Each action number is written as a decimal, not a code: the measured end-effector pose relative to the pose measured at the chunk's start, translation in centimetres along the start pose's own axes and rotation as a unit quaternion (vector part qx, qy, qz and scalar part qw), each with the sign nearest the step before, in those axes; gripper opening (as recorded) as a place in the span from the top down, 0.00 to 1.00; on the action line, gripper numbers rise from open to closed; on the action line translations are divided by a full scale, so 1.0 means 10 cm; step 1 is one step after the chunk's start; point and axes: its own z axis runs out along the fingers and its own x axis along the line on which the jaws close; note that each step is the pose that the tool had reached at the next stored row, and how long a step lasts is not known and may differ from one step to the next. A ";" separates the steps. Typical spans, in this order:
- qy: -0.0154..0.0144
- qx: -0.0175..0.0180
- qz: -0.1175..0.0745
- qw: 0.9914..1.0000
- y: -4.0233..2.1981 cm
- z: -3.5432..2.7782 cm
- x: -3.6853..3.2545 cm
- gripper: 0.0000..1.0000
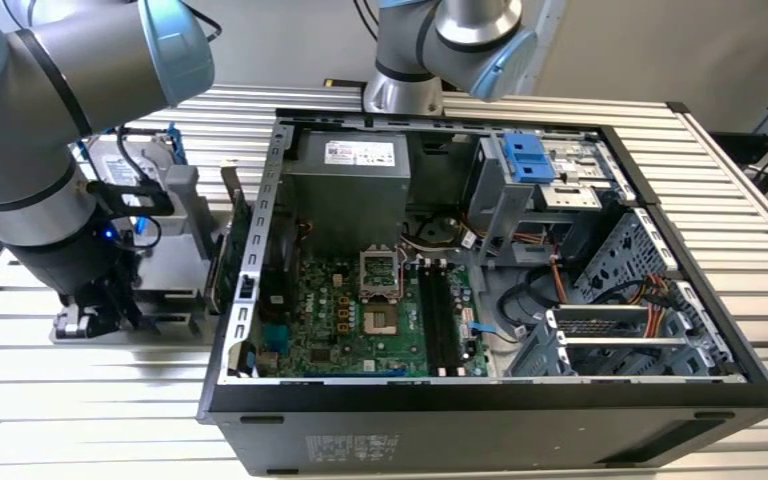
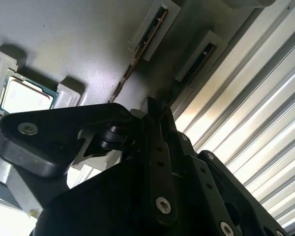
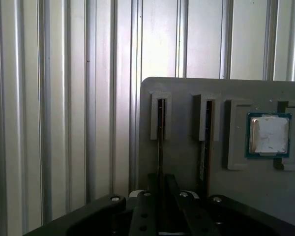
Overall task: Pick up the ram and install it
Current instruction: 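Pick up the ram and move it above insertion slot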
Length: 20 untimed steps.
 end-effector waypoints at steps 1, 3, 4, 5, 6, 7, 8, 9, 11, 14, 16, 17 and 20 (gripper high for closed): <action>0.000 0.000 0.000 1.000 0.000 0.000 0.000 1.00; 0.000 0.000 0.000 1.000 0.000 0.001 0.000 1.00; 0.000 0.000 0.000 1.000 0.000 0.001 0.000 1.00; 0.000 0.000 0.000 1.000 0.000 0.002 0.000 1.00; 0.000 0.000 0.000 1.000 0.000 0.003 0.000 1.00; 0.000 0.000 0.000 1.000 0.000 0.003 0.000 1.00; 0.000 0.000 0.000 1.000 0.000 0.003 0.000 1.00; 0.000 0.000 0.000 1.000 0.000 0.004 0.000 1.00; 0.000 0.000 0.000 1.000 0.000 0.004 0.000 1.00; 0.000 0.000 0.000 1.000 0.000 0.006 0.000 1.00; 0.000 0.000 0.000 1.000 0.000 0.007 0.000 1.00; 0.000 0.000 0.000 1.000 0.000 0.007 0.000 1.00; 0.000 0.000 0.000 1.000 0.000 0.008 0.000 1.00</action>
